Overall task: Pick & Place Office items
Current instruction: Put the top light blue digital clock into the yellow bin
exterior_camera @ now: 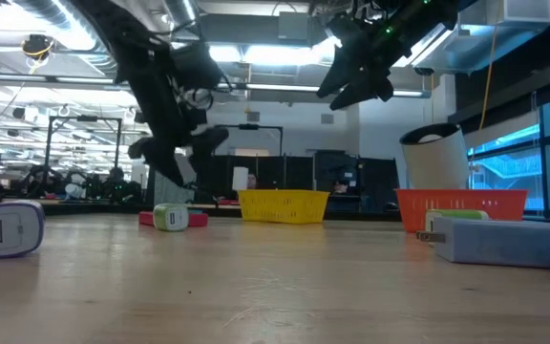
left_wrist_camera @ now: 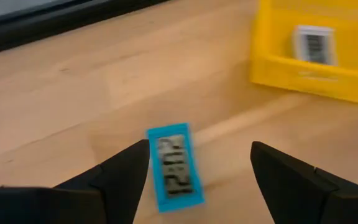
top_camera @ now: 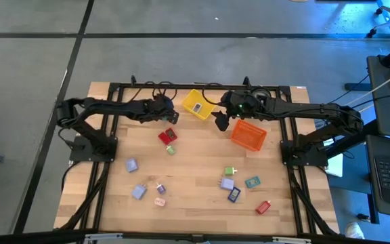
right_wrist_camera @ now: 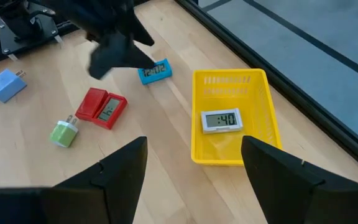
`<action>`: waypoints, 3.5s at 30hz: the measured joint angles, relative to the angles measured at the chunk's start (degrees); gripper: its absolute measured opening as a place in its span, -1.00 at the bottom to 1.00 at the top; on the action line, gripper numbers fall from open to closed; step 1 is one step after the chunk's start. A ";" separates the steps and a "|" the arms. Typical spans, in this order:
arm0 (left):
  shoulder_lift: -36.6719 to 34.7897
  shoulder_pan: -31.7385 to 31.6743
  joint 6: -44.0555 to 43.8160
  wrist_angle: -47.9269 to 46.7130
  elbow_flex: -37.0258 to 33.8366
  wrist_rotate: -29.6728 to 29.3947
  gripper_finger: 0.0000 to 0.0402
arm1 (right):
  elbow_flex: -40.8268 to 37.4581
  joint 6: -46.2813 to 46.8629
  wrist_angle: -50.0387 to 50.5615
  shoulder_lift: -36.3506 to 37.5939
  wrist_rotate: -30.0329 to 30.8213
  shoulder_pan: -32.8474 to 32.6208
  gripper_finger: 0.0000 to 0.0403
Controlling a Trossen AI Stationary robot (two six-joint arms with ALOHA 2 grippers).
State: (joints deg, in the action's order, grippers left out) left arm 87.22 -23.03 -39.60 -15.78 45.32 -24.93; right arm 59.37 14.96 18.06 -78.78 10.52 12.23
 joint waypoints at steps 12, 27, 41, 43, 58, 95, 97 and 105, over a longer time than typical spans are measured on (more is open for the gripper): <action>9.99 -1.24 -1.37 1.01 0.00 1.22 0.39 | 0.00 0.00 0.00 0.00 0.00 0.00 0.30; 10.45 -2.32 -1.65 0.61 0.11 3.89 -0.08 | 0.00 -0.44 0.00 0.00 0.20 0.00 0.30; -1.74 -2.59 3.81 0.99 4.24 10.02 -0.24 | 0.00 -0.04 0.04 -0.02 0.13 0.00 0.30; -5.30 -1.73 7.65 4.45 5.04 10.35 -0.24 | 0.00 0.72 0.07 -0.02 0.00 0.00 0.30; -16.09 7.31 38.88 36.19 5.20 12.89 -0.24 | 0.00 4.36 0.00 -0.02 0.21 0.00 0.30; 19.56 -1.66 35.72 46.65 5.18 9.49 -0.22 | -0.04 11.56 0.09 5.92 0.00 -0.02 0.30; 20.04 -2.05 35.75 47.47 5.19 9.50 -0.21 | -0.04 11.54 0.11 5.92 0.00 0.00 0.30; 20.09 -3.46 35.86 47.05 5.20 9.57 -0.14 | -0.04 11.52 1.44 5.92 0.00 -0.01 0.30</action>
State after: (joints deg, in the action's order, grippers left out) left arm 107.31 -26.48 -3.75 31.27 50.52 -15.37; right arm 59.33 26.48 19.51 -72.86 10.52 12.22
